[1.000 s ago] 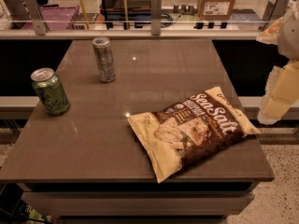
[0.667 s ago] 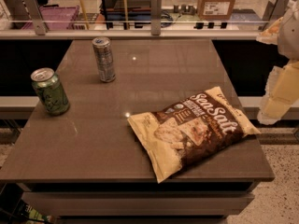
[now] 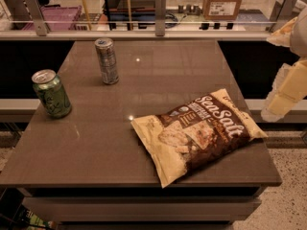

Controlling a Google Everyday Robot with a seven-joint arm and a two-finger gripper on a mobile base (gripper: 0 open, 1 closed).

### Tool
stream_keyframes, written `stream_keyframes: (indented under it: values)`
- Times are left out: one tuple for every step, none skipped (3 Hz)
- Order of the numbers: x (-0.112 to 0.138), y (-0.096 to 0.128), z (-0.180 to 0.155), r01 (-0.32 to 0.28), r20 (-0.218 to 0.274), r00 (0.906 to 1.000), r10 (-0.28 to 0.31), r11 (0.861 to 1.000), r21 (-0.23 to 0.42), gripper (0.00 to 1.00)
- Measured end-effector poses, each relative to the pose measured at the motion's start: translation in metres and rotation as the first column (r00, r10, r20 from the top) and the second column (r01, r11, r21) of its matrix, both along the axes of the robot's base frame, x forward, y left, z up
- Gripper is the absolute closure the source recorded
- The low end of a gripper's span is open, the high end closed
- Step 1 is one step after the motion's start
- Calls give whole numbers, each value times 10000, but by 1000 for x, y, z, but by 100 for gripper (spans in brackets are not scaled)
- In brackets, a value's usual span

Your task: Pick green can

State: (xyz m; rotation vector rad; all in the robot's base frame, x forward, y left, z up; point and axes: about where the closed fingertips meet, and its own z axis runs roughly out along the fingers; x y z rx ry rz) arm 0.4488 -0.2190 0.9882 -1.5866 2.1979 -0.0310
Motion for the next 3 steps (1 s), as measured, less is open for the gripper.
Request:
stream_keyframes:
  values:
    - [8,10,-3,-221,238,9995,196,9933,1134,0]
    - [10,35,-4,-843,707,9950,709,9743,2091,0]
    - [6,60,-7,-1366,1366,9856,992,9442,2998,0]
